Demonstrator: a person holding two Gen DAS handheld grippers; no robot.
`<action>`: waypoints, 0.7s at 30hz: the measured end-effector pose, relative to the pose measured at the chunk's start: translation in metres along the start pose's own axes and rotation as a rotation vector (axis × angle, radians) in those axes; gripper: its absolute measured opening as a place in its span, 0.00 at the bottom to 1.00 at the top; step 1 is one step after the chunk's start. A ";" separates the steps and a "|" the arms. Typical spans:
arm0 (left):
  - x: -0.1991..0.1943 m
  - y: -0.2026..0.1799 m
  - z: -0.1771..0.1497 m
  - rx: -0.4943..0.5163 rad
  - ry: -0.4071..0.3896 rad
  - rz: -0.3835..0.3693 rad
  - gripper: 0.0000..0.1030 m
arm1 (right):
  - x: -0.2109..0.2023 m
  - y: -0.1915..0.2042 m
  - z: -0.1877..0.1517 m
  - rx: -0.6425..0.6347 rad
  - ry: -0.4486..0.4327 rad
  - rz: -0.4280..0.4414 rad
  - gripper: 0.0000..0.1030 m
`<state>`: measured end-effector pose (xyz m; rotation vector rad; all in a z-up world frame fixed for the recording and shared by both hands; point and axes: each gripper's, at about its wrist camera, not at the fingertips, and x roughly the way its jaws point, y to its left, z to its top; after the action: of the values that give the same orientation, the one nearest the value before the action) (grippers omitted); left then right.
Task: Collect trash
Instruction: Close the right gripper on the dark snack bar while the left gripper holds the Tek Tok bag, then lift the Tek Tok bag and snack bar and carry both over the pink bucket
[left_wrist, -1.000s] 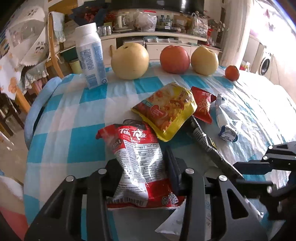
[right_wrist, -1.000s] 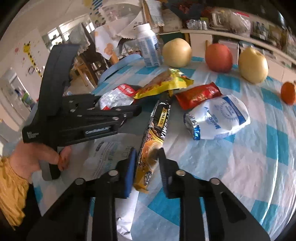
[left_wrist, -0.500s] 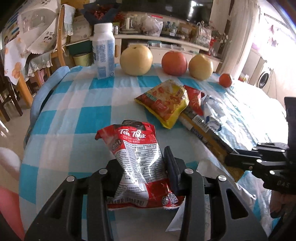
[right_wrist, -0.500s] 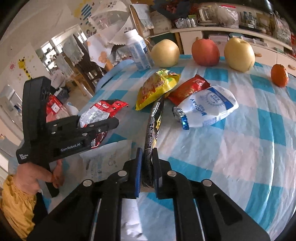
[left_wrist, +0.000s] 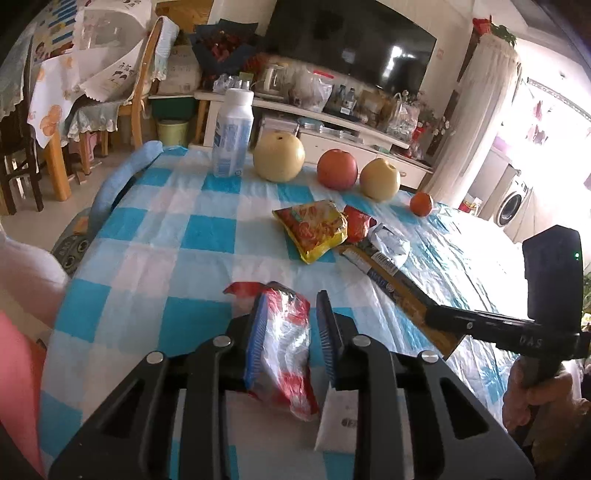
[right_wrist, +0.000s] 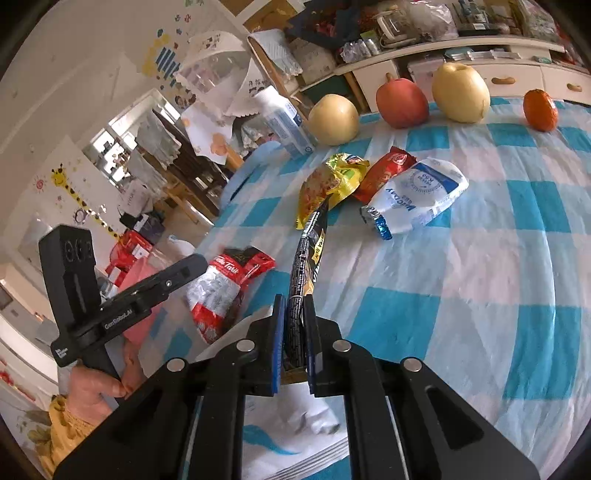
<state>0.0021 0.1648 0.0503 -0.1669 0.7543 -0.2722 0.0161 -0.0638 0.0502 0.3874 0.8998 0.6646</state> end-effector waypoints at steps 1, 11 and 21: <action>-0.001 0.001 -0.001 -0.001 0.002 0.000 0.28 | -0.002 0.002 -0.001 0.006 -0.005 0.007 0.10; 0.012 -0.010 -0.008 0.126 0.051 0.073 0.58 | -0.025 0.026 -0.024 0.012 -0.038 0.030 0.10; 0.014 -0.020 -0.008 0.221 0.028 0.199 0.68 | -0.039 0.039 -0.050 0.033 -0.041 0.023 0.10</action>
<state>0.0029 0.1408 0.0406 0.1209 0.7575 -0.1666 -0.0566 -0.0600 0.0665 0.4397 0.8697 0.6613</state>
